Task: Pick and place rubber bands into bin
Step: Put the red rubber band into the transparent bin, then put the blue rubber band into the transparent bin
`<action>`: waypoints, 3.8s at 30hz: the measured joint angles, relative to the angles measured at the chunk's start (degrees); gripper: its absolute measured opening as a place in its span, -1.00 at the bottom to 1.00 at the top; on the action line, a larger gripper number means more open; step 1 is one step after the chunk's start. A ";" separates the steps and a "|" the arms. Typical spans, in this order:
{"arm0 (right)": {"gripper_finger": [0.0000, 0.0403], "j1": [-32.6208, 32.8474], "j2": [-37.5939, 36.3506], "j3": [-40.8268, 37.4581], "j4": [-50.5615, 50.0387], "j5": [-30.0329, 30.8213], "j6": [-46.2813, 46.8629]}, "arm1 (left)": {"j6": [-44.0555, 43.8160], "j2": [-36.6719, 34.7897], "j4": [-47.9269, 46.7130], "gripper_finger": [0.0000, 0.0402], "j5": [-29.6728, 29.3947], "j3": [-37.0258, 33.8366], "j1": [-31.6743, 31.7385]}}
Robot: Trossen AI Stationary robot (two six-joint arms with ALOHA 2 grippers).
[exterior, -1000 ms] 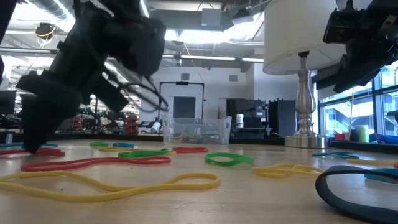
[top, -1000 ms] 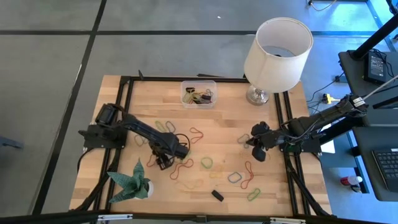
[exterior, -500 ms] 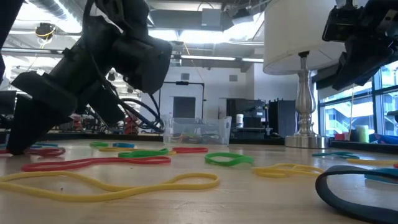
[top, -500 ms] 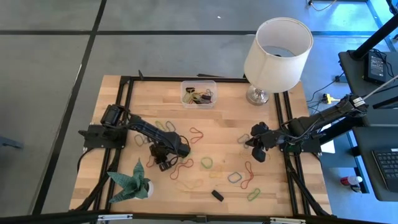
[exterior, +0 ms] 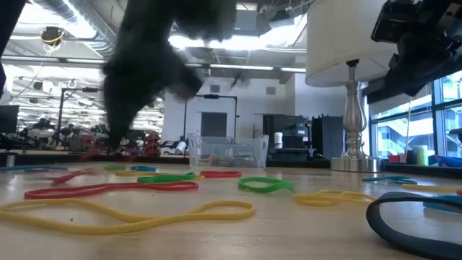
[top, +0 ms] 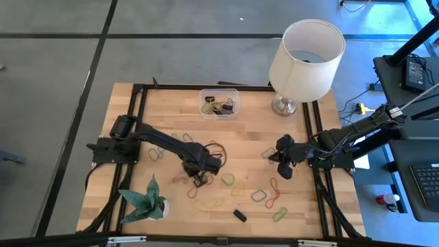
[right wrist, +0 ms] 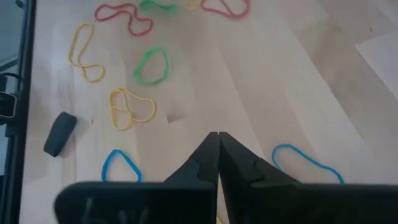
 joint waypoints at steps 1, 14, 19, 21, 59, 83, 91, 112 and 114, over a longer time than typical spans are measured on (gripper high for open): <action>-0.94 0.00 0.00 0.00 0.38 0.02 -0.16 | 0.15 -0.34 -0.24 -0.99 -2.15 1.83 0.08; -0.94 -0.02 0.00 0.00 2.94 0.04 -1.36 | 15.63 -0.82 -3.64 -0.99 -19.52 24.65 6.73; -0.94 -0.02 0.00 0.00 2.94 0.06 1.68 | 26.03 -0.91 -3.03 -0.99 -22.98 31.75 12.97; -0.94 -0.03 0.00 0.00 3.00 0.07 3.19 | 30.18 -0.92 -1.97 -0.99 -24.12 33.71 15.82; -0.94 -2.80 0.02 0.00 3.22 18.49 4.95 | 53.38 18.41 -4.26 -0.90 -18.92 34.73 40.16; -0.94 -2.77 0.02 0.00 3.26 16.85 6.40 | 43.63 12.27 -6.63 -0.11 -17.37 34.73 39.55; -0.94 -2.77 0.02 0.00 3.43 16.76 6.17 | 42.38 5.44 -5.01 -0.37 -11.34 34.73 33.20; -0.94 -2.55 0.00 0.04 4.40 7.36 3.28 | 26.93 -4.91 12.13 -0.99 -17.17 11.48 4.88; -0.96 -2.14 0.00 0.04 4.86 6.82 3.35 | 25.44 -8.72 18.04 -0.99 -17.69 6.15 3.15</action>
